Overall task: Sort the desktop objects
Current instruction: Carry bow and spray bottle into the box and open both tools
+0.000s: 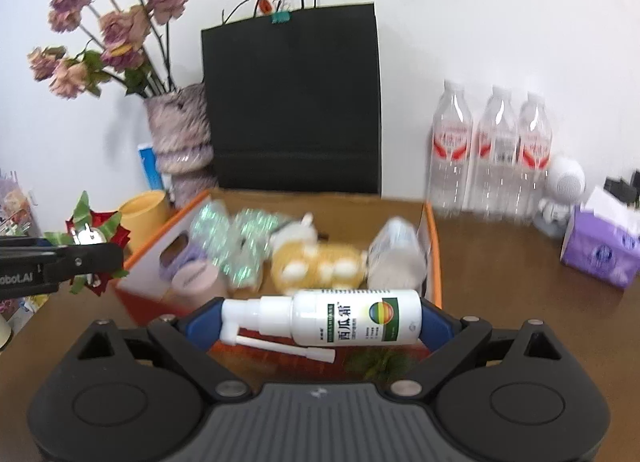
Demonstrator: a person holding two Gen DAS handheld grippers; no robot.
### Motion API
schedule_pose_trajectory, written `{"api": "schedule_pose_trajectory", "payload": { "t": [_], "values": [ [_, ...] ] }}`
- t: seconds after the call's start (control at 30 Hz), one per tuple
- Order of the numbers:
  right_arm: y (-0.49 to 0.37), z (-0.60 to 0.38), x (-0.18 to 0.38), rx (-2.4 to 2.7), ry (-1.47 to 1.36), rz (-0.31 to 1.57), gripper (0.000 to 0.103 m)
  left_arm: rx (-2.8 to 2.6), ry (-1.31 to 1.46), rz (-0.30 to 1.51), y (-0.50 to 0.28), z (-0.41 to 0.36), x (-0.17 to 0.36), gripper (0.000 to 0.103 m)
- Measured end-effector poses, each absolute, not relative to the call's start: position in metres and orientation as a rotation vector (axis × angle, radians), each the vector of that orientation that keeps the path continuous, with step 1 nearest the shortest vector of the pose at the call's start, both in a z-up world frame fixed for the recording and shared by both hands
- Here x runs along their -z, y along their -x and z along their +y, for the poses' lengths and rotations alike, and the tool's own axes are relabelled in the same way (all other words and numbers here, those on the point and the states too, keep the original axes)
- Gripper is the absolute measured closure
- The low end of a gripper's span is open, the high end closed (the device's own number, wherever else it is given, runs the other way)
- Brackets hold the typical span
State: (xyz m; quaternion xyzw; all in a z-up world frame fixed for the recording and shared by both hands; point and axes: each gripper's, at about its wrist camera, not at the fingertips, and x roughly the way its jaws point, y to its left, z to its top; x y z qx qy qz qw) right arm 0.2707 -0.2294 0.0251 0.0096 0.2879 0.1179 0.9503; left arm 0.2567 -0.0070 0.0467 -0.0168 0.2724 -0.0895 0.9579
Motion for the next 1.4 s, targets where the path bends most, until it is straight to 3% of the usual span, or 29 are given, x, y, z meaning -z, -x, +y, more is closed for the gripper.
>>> {"api": "schedule_pose_trajectory", "payload": {
  "t": [0.4, 1.4],
  "values": [
    [-0.355, -0.218, -0.002, -0.210, 0.018, 0.750, 0.006, 0.139, 0.051, 0.776, -0.355, -0.027, -0.021, 0.063],
    [-0.418, -0.196, 0.049, -0.173, 0.145, 0.931, 0.006, 0.038, -0.100, 0.897, -0.429, -0.056, 0.028, 0.063]
  ]
}}
